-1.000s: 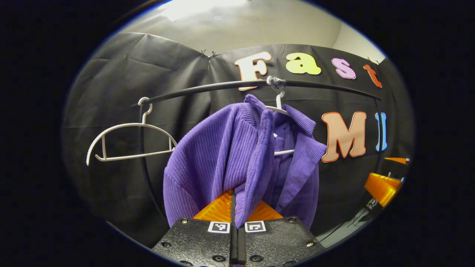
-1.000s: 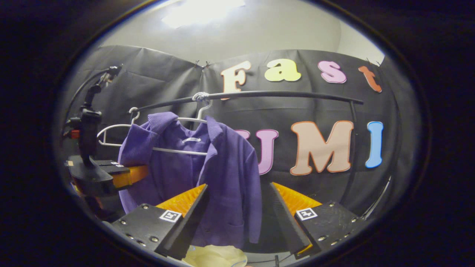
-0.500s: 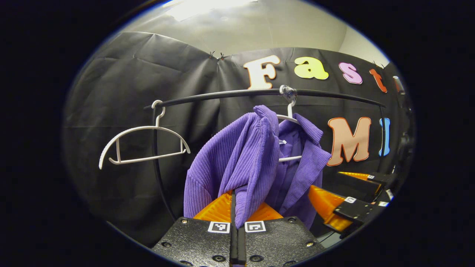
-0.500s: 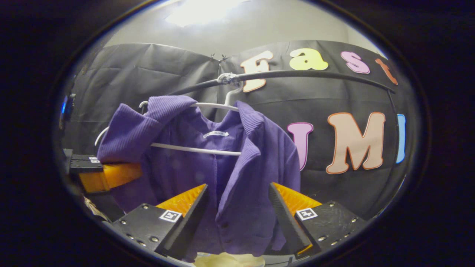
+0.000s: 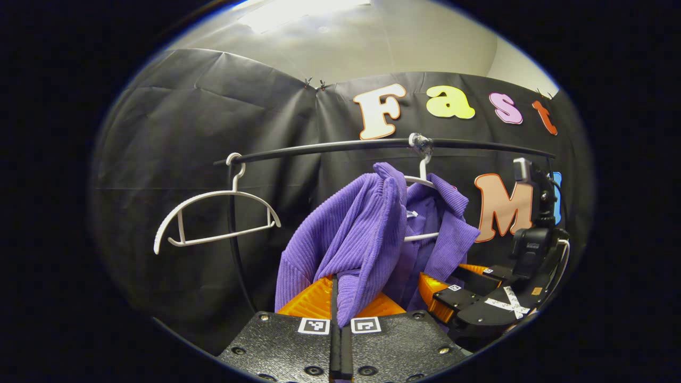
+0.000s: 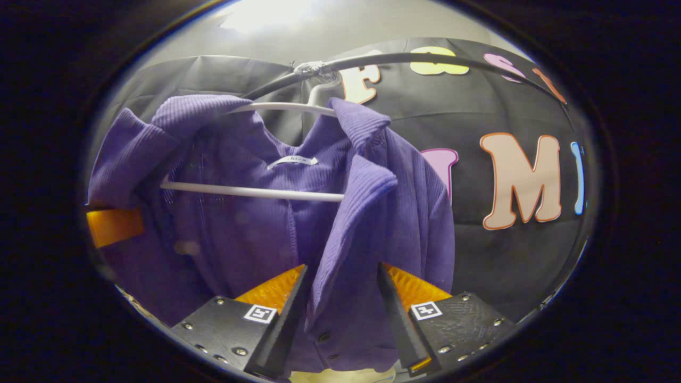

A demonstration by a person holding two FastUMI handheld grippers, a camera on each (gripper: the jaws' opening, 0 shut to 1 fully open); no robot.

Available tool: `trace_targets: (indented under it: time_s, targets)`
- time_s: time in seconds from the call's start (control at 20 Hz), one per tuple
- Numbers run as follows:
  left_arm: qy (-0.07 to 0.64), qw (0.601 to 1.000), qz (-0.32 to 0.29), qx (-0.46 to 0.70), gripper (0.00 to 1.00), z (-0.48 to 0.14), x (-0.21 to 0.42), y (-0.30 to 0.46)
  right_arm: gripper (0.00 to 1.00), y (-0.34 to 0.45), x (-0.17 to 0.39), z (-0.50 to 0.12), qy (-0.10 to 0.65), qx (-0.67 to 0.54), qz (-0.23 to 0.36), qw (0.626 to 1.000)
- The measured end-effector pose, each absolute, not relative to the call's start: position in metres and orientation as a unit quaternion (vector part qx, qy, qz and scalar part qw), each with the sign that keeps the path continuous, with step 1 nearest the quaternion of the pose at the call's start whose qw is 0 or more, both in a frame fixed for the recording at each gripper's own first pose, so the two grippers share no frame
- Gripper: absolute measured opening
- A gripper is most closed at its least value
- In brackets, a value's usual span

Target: Grasp the clothes on the hanger with both hands and then place them into the laundry hamper below.

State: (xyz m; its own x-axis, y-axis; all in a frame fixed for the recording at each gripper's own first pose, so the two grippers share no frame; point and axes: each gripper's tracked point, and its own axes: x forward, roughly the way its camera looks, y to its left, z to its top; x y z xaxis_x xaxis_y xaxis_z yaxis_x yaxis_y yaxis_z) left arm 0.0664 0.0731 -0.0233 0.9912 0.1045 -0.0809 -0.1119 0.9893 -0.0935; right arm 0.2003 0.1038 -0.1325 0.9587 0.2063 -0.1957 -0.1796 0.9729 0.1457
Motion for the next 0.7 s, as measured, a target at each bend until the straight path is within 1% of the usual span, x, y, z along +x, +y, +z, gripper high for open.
trace_targets:
  time_s: [0.15, 0.2, 0.25, 0.3, 0.35, 0.4, 0.45, 0.5, 0.55, 0.7]
  targets:
    - [0.029, 0.996, 0.065, -0.048, 0.0, -0.012, 0.062, 0.083, 0.29, 0.101, 0.203, -0.137, 0.115, 0.07, 0.089, 0.987]
    - [0.024, 0.996, 0.069, -0.046, 0.0, -0.007, 0.061, 0.087, 0.33, 0.095, 0.206, -0.138, 0.12, 0.067, 0.078, 0.987]
    - [0.019, 0.996, 0.073, -0.046, 0.0, -0.002, 0.059, 0.09, 0.18, 0.087, 0.202, -0.142, 0.126, 0.065, 0.061, 0.988]
    - [0.015, 0.996, 0.076, -0.048, 0.0, 0.003, 0.059, 0.093, 0.04, 0.085, 0.208, -0.146, 0.131, 0.068, 0.057, 0.987]
    - [0.011, 0.995, 0.08, -0.051, 0.01, 0.006, 0.057, 0.096, 0.01, 0.083, 0.209, -0.146, 0.135, 0.071, 0.052, 0.987]
    - [0.01, 0.995, 0.084, -0.053, 0.01, 0.009, 0.056, 0.1, 0.06, 0.077, 0.208, -0.145, 0.138, 0.073, 0.042, 0.987]
    - [0.01, 0.994, 0.088, -0.056, 0.01, 0.012, 0.054, 0.103, 0.06, 0.069, 0.208, -0.142, 0.137, 0.07, 0.028, 0.988]
    - [0.01, 0.994, 0.093, -0.058, 0.01, 0.014, 0.054, 0.107, 0.0, 0.063, 0.204, -0.135, 0.138, 0.071, 0.023, 0.988]
    - [0.008, 0.993, 0.098, -0.059, 0.01, 0.016, 0.053, 0.111, 0.01, 0.061, 0.211, -0.14, 0.137, 0.071, 0.021, 0.988]
    - [-0.002, 0.992, 0.112, -0.055, 0.0, 0.028, 0.048, 0.125, 0.01, 0.043, 0.212, -0.128, 0.121, 0.06, 0.003, 0.991]
